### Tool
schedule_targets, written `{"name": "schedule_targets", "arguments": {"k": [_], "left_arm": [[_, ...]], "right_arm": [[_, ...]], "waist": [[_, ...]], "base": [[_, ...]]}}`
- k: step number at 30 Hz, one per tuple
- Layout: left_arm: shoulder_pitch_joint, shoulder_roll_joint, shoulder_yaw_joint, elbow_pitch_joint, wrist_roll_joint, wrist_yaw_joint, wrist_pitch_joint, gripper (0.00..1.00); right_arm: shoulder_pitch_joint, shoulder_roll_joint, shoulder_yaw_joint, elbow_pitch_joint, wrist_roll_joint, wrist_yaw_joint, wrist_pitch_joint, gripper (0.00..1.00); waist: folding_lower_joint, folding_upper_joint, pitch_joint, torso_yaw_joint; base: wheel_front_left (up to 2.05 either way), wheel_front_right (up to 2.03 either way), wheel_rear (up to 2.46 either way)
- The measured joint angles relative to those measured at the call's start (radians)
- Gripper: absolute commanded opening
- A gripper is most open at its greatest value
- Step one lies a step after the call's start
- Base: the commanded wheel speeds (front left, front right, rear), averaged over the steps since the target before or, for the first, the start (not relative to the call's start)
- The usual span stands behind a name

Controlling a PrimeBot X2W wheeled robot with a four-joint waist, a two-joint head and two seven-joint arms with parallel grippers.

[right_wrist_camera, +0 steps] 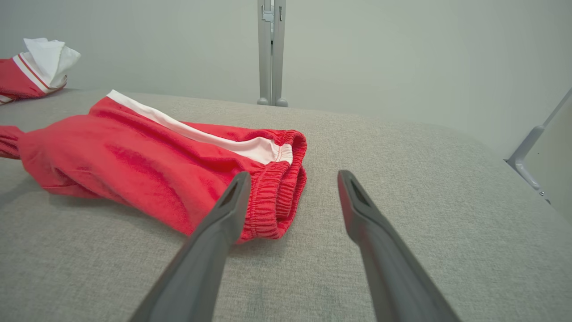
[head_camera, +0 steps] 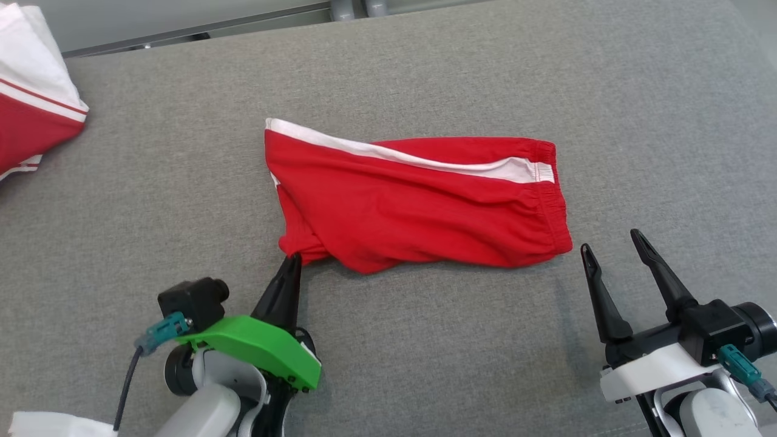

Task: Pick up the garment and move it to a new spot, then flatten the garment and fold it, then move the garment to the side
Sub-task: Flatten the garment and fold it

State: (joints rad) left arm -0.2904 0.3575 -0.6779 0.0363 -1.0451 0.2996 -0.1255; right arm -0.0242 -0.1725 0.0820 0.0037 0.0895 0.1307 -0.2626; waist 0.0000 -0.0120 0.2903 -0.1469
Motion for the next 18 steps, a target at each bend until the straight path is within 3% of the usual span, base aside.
{"name": "schedule_targets", "arguments": {"k": [15, 17, 18], "left_arm": [[0.101, -0.016, -0.056, 0.002, 0.026, 0.001, -0.045, 0.00], [0.101, -0.017, -0.058, 0.008, 0.032, 0.004, -0.052, 0.48], [0.101, -0.020, -0.058, 0.011, 0.034, 0.007, -0.054, 1.00]], "right_arm": [[0.018, -0.037, 0.008, 0.012, -0.005, 0.000, 0.000, 1.00], [0.018, -0.038, 0.015, 0.014, -0.005, 0.000, 0.000, 1.00], [0.018, -0.039, 0.017, 0.015, -0.005, 0.000, 0.000, 1.00]], "waist": [[0.0000, 0.0000, -0.039, 0.128], [0.0000, 0.0000, -0.047, 0.132], [0.0000, 0.0000, -0.049, 0.132]], "base": [[0.00, 0.00, 0.00], [0.00, 0.00, 0.00], [0.00, 0.00, 0.00]]}}
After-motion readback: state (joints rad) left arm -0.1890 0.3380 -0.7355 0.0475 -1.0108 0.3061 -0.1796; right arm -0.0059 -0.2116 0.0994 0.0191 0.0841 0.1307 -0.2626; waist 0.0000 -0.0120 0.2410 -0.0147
